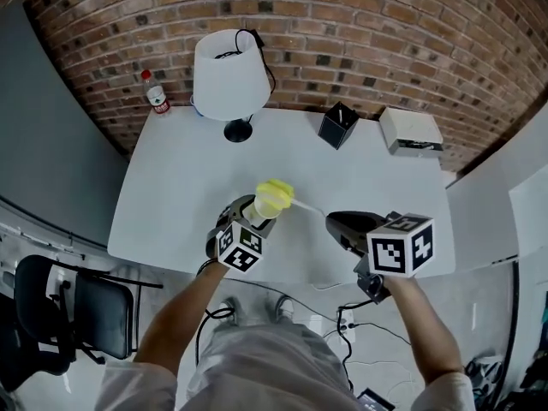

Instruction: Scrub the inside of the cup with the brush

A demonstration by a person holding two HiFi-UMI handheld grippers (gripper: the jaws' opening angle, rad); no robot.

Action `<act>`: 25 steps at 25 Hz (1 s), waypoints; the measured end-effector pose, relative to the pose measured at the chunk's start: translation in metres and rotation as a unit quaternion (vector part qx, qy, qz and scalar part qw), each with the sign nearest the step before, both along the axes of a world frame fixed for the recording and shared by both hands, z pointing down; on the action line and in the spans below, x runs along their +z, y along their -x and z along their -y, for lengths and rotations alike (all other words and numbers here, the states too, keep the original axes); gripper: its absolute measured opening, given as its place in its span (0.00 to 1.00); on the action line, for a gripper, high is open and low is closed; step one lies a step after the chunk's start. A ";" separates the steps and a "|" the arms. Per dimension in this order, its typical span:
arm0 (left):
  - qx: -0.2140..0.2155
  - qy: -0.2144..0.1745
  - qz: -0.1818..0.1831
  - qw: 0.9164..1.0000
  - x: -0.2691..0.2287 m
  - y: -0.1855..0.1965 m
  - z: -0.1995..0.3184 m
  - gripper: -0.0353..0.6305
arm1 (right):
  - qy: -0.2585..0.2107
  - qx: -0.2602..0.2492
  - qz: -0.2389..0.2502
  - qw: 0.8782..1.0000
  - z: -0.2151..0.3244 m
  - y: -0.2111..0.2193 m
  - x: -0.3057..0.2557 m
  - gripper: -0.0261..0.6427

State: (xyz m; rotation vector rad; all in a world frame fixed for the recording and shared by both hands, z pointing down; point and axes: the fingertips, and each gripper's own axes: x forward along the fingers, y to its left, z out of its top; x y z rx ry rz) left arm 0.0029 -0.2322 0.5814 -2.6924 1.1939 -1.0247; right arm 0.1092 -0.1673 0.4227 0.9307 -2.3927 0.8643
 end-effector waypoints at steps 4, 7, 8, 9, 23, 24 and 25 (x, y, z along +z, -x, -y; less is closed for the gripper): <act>-0.018 0.014 -0.021 1.000 0.012 -0.014 0.006 0.48 | -0.008 0.008 0.026 1.000 0.014 -0.004 0.011 0.08; -0.032 0.026 -0.036 0.998 0.019 -0.022 0.008 0.48 | -0.020 0.004 0.035 0.999 0.023 -0.005 0.017 0.08; -0.037 0.030 -0.042 0.998 0.021 -0.025 0.009 0.48 | -0.026 0.001 0.034 0.999 0.026 -0.005 0.019 0.08; -0.043 0.033 -0.047 0.997 0.023 -0.027 0.010 0.48 | -0.030 -0.001 0.033 0.999 0.029 -0.005 0.022 0.08; -0.109 0.057 -0.100 0.987 0.044 -0.030 0.019 0.48 | -0.039 -0.060 0.034 0.997 0.046 0.005 0.051 0.08; -0.111 0.059 -0.101 0.987 0.044 -0.029 0.018 0.48 | -0.038 -0.063 0.035 0.997 0.046 0.005 0.053 0.08; -0.114 0.060 -0.102 0.986 0.045 -0.028 0.018 0.48 | -0.036 -0.065 0.036 0.997 0.046 0.006 0.054 0.08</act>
